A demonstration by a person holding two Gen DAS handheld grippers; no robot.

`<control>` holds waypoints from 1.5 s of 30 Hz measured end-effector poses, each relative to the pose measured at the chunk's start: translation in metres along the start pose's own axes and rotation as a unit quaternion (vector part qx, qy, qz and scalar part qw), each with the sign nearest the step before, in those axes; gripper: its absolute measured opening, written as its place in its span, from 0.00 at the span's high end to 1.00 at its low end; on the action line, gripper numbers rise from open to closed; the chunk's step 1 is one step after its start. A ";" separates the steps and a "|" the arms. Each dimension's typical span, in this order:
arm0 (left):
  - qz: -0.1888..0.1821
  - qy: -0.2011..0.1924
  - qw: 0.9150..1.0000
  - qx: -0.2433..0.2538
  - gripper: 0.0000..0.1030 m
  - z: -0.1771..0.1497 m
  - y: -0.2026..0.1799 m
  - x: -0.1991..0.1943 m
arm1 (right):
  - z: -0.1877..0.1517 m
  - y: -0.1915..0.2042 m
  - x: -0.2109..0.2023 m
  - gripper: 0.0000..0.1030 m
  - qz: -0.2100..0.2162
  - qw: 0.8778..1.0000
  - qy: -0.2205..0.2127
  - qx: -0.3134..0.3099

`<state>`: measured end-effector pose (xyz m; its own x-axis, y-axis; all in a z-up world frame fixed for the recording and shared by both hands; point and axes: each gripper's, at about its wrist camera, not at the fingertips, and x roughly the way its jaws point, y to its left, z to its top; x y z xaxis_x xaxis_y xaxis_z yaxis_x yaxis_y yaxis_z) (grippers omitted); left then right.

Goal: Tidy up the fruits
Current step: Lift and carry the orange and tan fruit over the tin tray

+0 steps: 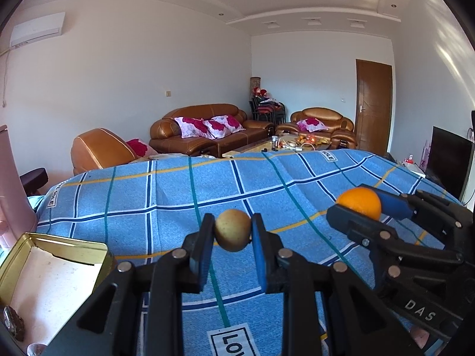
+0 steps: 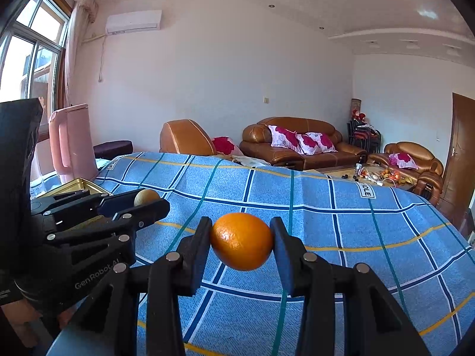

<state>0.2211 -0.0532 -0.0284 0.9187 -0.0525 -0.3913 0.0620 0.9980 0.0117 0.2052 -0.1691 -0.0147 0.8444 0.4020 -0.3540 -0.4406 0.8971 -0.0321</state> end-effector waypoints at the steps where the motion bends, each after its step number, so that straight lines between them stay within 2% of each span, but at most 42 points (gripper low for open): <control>1: 0.001 -0.001 1.000 0.000 0.75 0.000 0.000 -0.001 | -0.001 0.001 -0.001 0.59 0.001 1.000 -0.002 0.000; 9: 0.004 0.003 1.000 -0.001 0.75 -0.004 0.000 -0.010 | -0.001 0.003 -0.006 0.59 0.000 1.000 -0.012 -0.004; 22: -0.012 0.023 1.000 -0.003 0.75 -0.013 0.005 -0.024 | -0.006 0.016 -0.021 0.59 0.006 1.000 -0.021 -0.019; 45: -0.018 -0.008 1.000 0.019 0.75 -0.032 0.013 -0.080 | -0.013 0.053 -0.047 0.59 0.043 0.998 -0.017 -0.036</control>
<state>0.1361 -0.0345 -0.0263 0.9214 -0.0894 -0.3781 0.1097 0.9934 0.0323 0.1377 -0.1428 -0.0120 0.8119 0.4836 -0.3270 -0.5311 0.8444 -0.0701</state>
